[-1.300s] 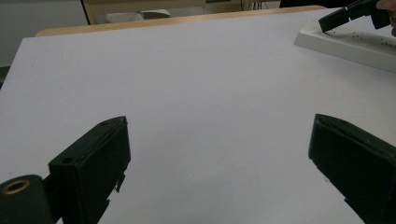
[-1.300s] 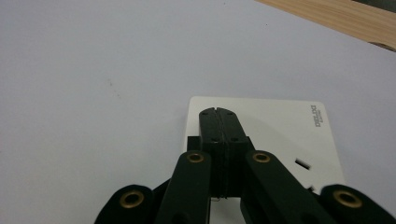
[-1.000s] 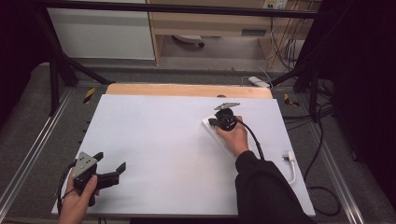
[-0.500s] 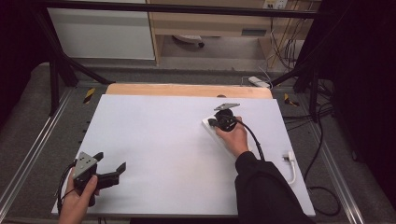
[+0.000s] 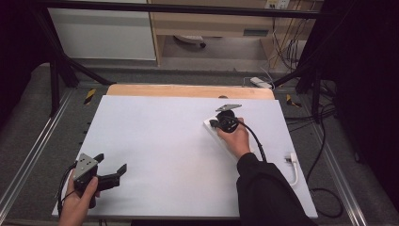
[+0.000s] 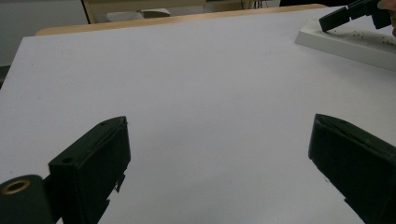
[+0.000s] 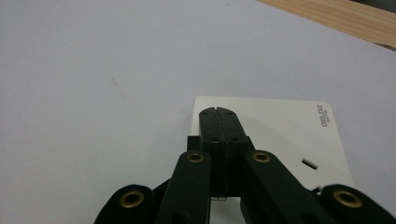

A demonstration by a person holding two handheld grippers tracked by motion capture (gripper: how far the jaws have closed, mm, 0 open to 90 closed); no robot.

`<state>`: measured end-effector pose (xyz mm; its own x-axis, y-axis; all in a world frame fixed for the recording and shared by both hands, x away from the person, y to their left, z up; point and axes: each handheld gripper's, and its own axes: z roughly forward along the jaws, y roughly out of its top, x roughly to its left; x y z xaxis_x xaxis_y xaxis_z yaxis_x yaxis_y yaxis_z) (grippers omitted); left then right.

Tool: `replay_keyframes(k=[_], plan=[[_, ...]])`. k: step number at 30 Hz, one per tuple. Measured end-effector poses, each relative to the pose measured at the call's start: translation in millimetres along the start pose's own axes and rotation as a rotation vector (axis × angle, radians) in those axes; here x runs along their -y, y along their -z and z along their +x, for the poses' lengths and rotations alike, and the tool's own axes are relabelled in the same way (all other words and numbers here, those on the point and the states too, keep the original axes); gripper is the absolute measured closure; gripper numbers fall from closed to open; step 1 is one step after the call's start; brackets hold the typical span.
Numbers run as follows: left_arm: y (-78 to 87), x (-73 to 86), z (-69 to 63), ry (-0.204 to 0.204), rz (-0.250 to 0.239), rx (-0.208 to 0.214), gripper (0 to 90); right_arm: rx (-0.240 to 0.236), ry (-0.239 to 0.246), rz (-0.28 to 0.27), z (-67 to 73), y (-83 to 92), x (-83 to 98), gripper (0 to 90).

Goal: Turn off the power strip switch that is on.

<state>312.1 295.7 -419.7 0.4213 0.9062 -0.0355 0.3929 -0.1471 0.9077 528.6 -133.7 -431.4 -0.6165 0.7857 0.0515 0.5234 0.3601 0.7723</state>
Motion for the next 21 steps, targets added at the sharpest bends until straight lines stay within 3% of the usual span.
replay_keyframes(k=[21], plan=[[-0.3, 0.0, -0.1, 0.001, 0.000, 0.000, 5.4, 0.000, -0.002, 0.002, 0.1, -0.8, 0.1, 90.0]])
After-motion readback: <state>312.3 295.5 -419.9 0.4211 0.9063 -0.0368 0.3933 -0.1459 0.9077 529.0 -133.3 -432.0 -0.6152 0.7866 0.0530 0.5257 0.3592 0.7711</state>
